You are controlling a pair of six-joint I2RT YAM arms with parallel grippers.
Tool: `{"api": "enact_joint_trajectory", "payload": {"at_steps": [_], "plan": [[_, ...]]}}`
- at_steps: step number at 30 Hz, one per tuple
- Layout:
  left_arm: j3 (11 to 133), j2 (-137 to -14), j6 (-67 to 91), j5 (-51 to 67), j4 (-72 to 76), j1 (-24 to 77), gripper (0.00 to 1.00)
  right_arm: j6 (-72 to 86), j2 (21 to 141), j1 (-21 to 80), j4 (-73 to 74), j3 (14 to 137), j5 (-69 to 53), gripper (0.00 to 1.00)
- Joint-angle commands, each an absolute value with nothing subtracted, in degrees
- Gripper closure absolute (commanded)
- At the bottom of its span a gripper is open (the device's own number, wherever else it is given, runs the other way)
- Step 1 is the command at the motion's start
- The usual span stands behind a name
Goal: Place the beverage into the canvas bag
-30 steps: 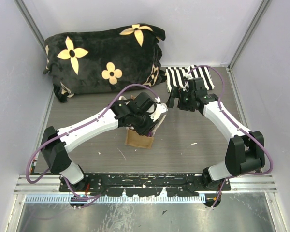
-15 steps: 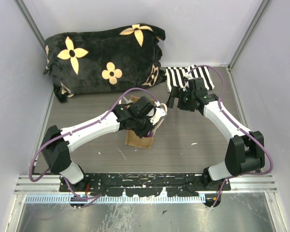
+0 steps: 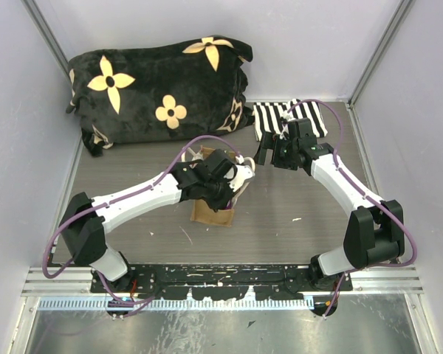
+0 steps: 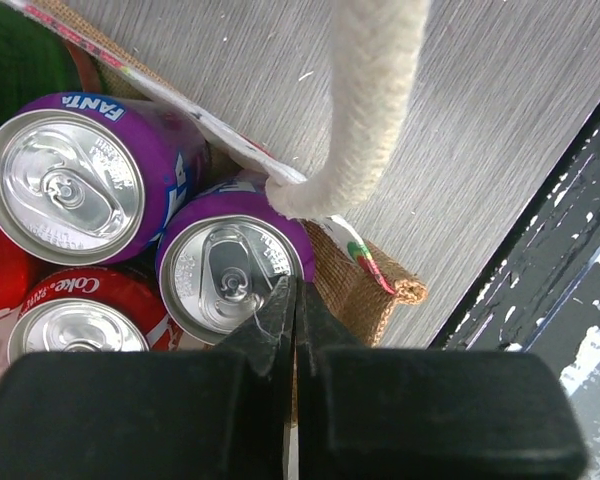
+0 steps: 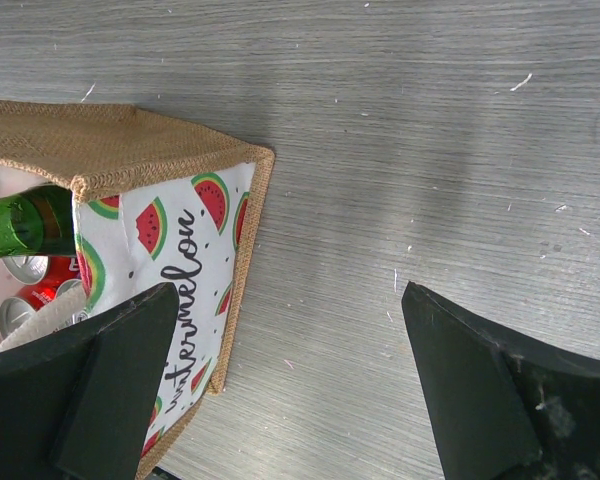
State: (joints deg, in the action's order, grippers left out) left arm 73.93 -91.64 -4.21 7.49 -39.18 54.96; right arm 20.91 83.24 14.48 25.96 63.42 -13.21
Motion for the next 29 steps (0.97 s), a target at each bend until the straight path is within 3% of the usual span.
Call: {"api": "enact_joint_trajectory", "payload": {"at_steps": [1, 7, 12, 18, 29], "plan": [[71.5, -93.6, -4.7, 5.2, -39.9, 54.3, 0.86, 20.6, 82.0, 14.2, 25.4, 65.5, -13.5, 0.00], [78.5, -87.6, -5.1, 4.2, -39.5, 52.4, 0.34, 20.2, 81.8, 14.3, 24.5, 66.9, -12.4, 0.00], [86.5, -82.4, -4.1, 6.4, -38.6, 49.0, 0.02, 19.2, 82.2, 14.0, 23.8, 69.0, -11.7, 0.00], [89.3, -79.7, -4.0, 8.1, -41.5, 45.6, 0.02, 19.4, 84.1, 13.9, 23.1, 71.0, -12.8, 0.00], [82.9, -74.6, -1.0, 12.4, -40.5, 41.8, 0.02, 19.7, 84.7, 14.0, 22.6, 70.6, -14.2, 0.00]]}}
